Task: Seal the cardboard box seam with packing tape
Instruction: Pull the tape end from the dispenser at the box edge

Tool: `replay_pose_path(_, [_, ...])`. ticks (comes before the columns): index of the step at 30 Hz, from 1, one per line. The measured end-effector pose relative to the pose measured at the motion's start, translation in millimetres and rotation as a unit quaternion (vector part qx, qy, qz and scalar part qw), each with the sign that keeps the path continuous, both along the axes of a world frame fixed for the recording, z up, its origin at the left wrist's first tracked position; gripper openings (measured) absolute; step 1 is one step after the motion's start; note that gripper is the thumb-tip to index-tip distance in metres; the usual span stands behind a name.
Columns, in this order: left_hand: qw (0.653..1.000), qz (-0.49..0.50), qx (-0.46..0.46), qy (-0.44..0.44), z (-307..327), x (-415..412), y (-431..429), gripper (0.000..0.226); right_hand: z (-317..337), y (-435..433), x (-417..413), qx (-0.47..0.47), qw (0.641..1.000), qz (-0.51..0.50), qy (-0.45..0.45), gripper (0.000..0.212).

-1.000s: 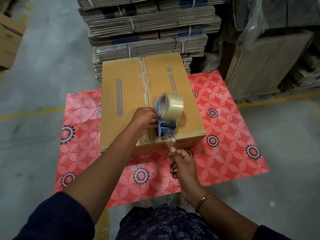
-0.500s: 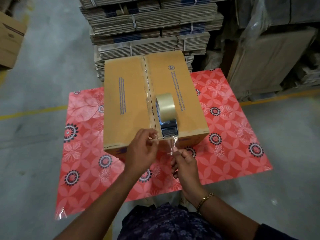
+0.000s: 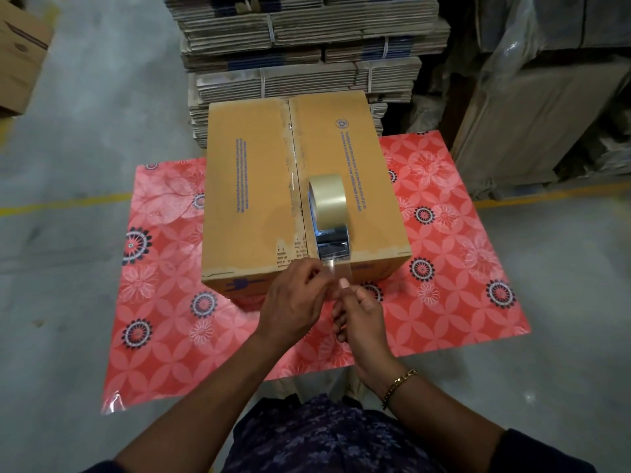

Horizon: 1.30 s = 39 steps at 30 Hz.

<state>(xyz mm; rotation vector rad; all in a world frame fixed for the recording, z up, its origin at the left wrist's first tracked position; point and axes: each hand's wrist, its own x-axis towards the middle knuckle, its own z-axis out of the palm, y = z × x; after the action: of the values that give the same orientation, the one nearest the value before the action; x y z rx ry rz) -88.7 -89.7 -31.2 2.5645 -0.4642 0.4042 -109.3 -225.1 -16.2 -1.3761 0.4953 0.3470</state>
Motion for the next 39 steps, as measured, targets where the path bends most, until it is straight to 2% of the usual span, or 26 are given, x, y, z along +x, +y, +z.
replay_pose_path(5, [0.999,0.005,-0.037,-0.008,6.5,2.5,-10.6,0.01,0.7,4.3,-4.7,0.047,0.995,0.049,0.078,0.077])
replay_pose_path(10, [0.997,0.011,-0.07,0.024,1.2,2.4,-17.3,0.01,-5.6,-18.8,-12.3,0.033,0.997,0.056,0.05,0.08])
replay_pose_path(12, [0.995,0.029,-0.085,0.046,-2.7,1.1,-10.8,0.01,-11.3,-33.8,-13.3,0.006,0.999,0.048,0.019,0.072])
replay_pose_path(14, [0.994,0.035,-0.089,0.054,-3.8,-1.5,-5.9,0.016,-17.5,-52.1,-13.8,-0.109,0.991,0.062,-0.054,0.057])
replay_pose_path(17, [0.992,0.037,-0.102,0.058,-2.4,-7.4,-4.3,0.009,-25.0,-76.1,-10.3,-0.27,0.937,0.113,-0.191,0.042])
replay_pose_path(20, [0.99,0.05,-0.112,0.063,-4.9,-11.5,-7.7,0.005,-26.7,-85.1,1.9,-0.342,0.888,0.156,-0.265,0.036])
replay_pose_path(24, [0.988,0.061,-0.123,0.067,-10.4,-14.7,-11.9,0.005,-22.2,-85.5,24.9,-0.349,0.851,0.195,-0.34,0.02])
replay_pose_path(31, [0.984,0.084,-0.139,0.068,-16.1,-19.2,-20.0,0.008,-15.5,-86.5,46.7,-0.372,0.773,0.304,-0.414,0.013])
replay_pose_path(39, [0.979,0.102,-0.163,0.07,-16.8,-21.2,-28.7,0.01,-18.5,-94.5,52.2,-0.369,0.753,0.337,-0.427,0.009])
